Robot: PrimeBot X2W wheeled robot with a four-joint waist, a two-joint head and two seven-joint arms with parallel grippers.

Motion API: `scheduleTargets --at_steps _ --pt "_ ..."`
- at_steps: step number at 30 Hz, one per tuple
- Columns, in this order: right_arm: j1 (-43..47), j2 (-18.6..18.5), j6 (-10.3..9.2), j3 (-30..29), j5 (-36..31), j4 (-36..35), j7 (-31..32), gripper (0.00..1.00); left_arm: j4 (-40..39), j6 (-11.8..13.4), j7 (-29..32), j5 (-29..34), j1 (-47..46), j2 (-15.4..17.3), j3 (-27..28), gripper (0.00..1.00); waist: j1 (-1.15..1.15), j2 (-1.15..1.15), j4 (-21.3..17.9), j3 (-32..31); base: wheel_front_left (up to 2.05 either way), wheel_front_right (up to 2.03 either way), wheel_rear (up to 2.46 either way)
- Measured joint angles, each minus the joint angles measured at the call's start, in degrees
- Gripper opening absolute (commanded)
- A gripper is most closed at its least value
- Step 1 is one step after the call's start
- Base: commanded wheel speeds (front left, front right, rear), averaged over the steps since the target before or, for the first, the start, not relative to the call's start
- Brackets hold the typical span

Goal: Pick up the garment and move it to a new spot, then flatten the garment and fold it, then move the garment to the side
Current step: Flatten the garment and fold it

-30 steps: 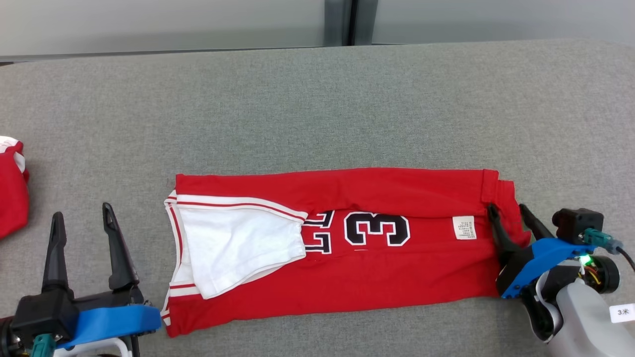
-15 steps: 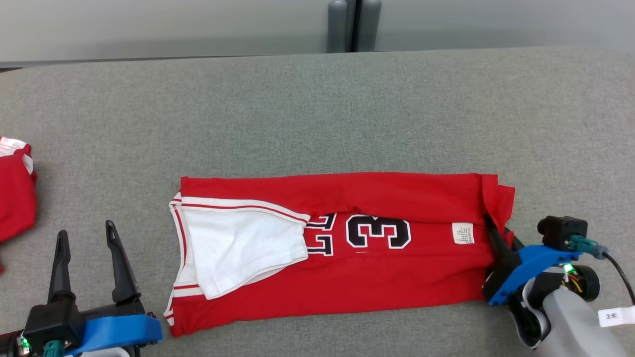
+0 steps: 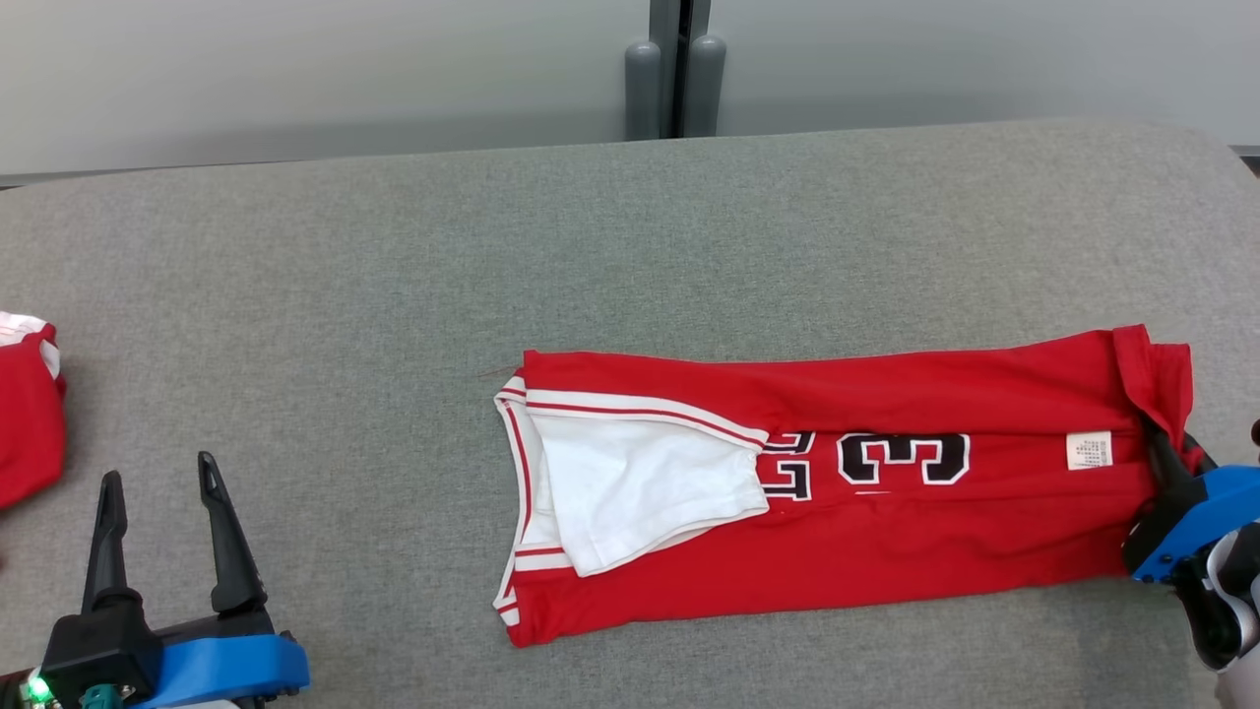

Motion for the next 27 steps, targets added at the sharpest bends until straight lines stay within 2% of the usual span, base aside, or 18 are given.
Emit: scheduleTargets --at_steps 4,20,27 --pt "0.0 0.4 0.0 0.5 -0.4 -2.3 0.7 0.0 0.0 -0.4 0.0 0.2 0.2 -0.3 0.6 1.0 0.0 0.0 -0.4 -0.3 0.0 0.0 0.0" --pt "4.2 11.0 -0.01 12.5 -0.6 -24.0 8.8 0.0 1.0 -0.9 0.0 0.8 0.8 -1.5 1.1 1.0 0.0 0.0 -0.7 -0.3 0.0 0.0 0.0" --pt "3.1 15.8 -0.01 18.2 -1.6 -26.5 10.6 0.0 1.9 -1.4 0.0 0.8 -0.2 -1.7 0.4 1.0 0.0 0.0 0.4 -0.2 0.0 0.0 0.0"
